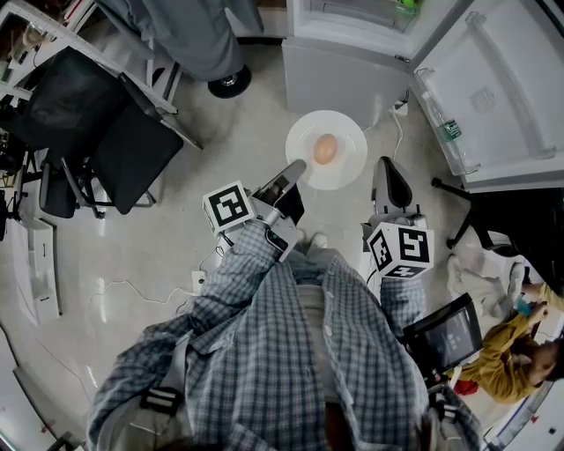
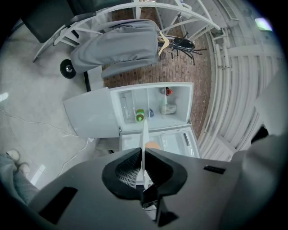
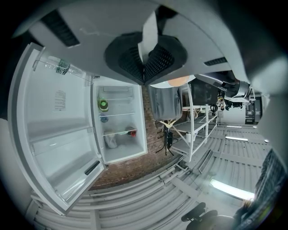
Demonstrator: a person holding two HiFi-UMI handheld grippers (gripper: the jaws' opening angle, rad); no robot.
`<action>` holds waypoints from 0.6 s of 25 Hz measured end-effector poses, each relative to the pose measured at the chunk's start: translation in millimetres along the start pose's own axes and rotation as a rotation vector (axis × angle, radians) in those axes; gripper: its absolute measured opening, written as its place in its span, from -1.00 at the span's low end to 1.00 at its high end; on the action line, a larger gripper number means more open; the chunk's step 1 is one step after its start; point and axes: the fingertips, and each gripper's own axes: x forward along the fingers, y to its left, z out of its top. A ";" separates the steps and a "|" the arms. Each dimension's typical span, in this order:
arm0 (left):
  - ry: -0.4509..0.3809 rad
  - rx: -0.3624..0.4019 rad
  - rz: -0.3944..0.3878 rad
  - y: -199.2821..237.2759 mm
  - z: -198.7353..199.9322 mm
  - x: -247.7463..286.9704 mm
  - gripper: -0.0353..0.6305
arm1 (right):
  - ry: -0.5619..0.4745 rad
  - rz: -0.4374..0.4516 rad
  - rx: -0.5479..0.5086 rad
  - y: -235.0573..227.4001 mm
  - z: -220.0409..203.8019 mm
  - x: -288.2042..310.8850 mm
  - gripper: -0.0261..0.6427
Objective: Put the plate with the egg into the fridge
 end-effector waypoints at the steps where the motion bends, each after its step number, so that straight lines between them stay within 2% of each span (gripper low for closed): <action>1: 0.001 -0.002 -0.002 0.5 1.6 -0.4 -0.83 | 0.003 0.000 -0.001 1.1 -0.9 0.8 -0.90; 15: 0.022 0.010 -0.004 6.1 25.4 -18.2 -0.83 | -0.001 -0.029 -0.006 22.8 -2.7 8.7 -0.90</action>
